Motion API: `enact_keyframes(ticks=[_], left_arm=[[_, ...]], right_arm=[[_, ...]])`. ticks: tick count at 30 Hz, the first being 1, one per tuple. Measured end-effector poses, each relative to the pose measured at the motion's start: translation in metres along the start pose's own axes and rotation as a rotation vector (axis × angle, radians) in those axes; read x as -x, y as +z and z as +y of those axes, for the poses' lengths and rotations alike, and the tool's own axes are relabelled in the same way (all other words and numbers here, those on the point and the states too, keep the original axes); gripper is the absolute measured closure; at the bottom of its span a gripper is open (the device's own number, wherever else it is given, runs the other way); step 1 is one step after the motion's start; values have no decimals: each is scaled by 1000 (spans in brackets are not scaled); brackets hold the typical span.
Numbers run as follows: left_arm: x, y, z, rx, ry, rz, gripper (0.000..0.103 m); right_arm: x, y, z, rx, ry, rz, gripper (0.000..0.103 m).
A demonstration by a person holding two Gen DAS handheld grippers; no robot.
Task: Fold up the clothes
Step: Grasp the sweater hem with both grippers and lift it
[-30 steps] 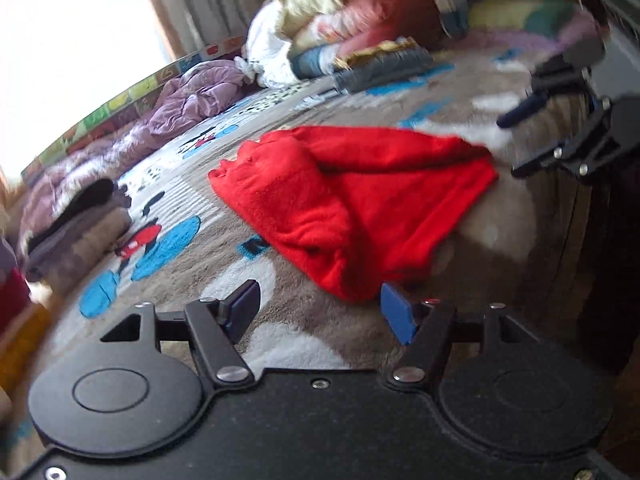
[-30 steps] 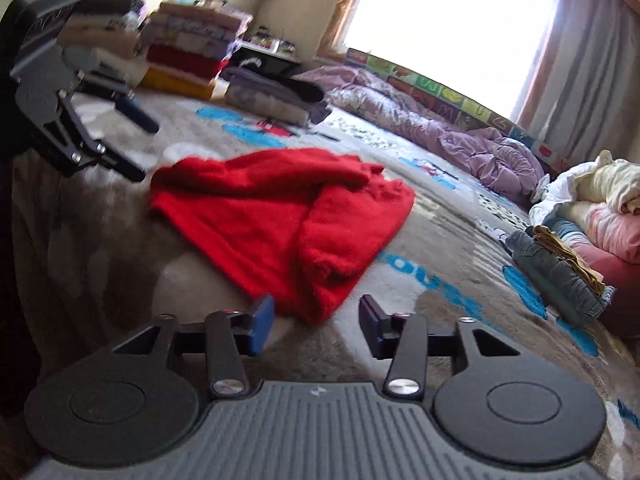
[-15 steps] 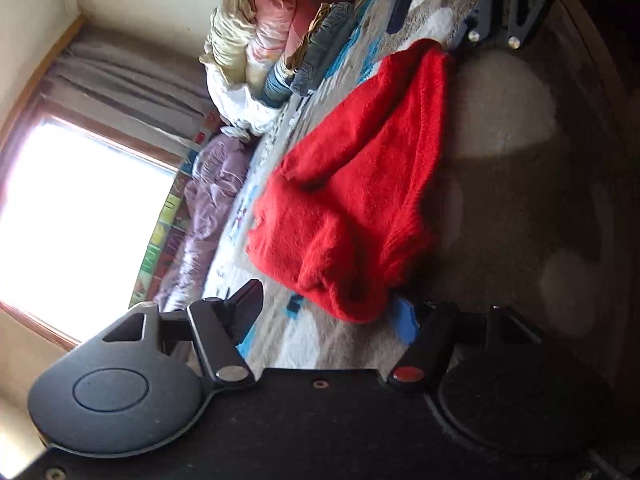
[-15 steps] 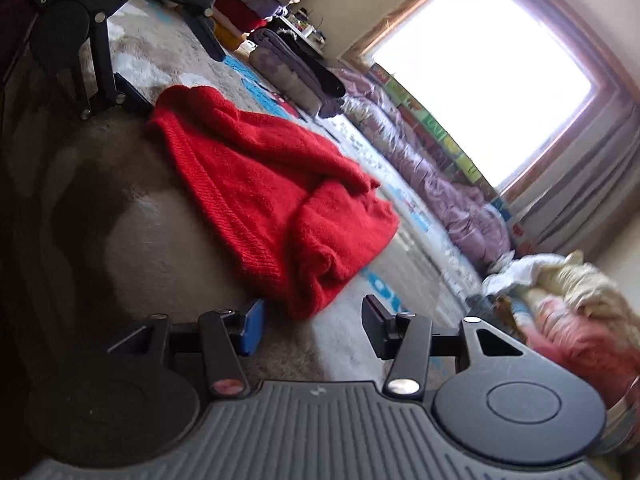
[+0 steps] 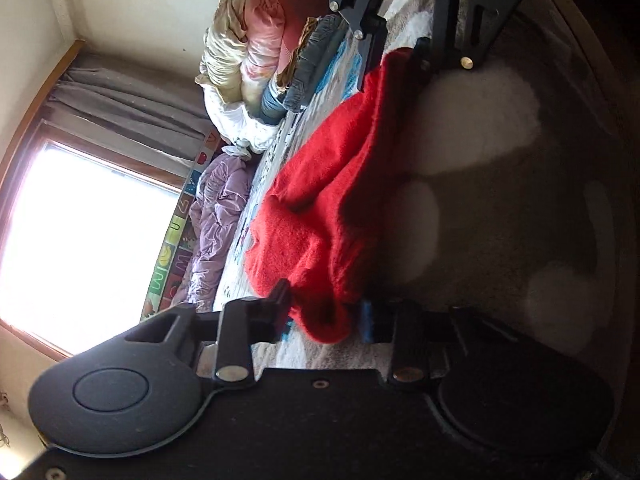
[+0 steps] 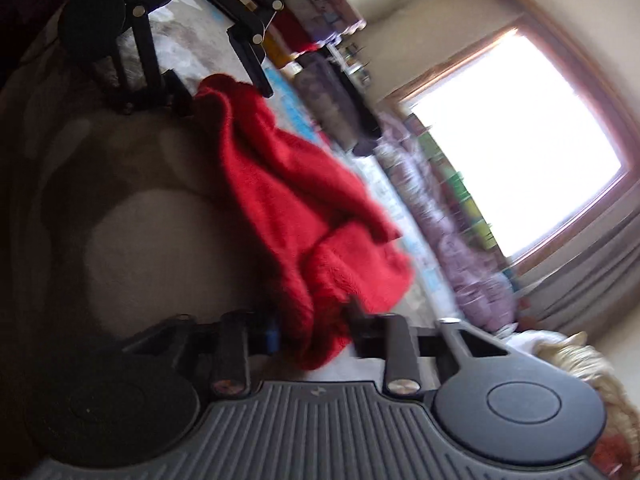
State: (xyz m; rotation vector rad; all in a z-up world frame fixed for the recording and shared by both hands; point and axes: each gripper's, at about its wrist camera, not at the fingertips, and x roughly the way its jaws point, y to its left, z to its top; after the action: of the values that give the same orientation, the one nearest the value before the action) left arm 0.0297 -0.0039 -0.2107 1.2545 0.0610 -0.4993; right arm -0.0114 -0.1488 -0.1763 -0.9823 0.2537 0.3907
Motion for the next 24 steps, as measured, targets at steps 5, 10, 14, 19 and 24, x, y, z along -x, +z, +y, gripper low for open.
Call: enact_keyframes(ticks=[5, 10, 14, 19, 24], left_arm=[[18, 9, 7, -12, -34, 5, 87], [46, 14, 26, 54, -70, -19, 87], [53, 17, 49, 188, -88, -55, 86], [46, 12, 87, 443, -96, -132, 86], [22, 2, 117, 686, -143, -188, 86]], right_arm=[[17, 5, -5, -83, 32, 8, 80], [59, 10, -9, -128, 29, -48, 80], [79, 12, -21, -179, 1, -97, 79], [78, 7, -56, -376, -9, -156, 79], [65, -4, -90, -583, 15, -218, 79]])
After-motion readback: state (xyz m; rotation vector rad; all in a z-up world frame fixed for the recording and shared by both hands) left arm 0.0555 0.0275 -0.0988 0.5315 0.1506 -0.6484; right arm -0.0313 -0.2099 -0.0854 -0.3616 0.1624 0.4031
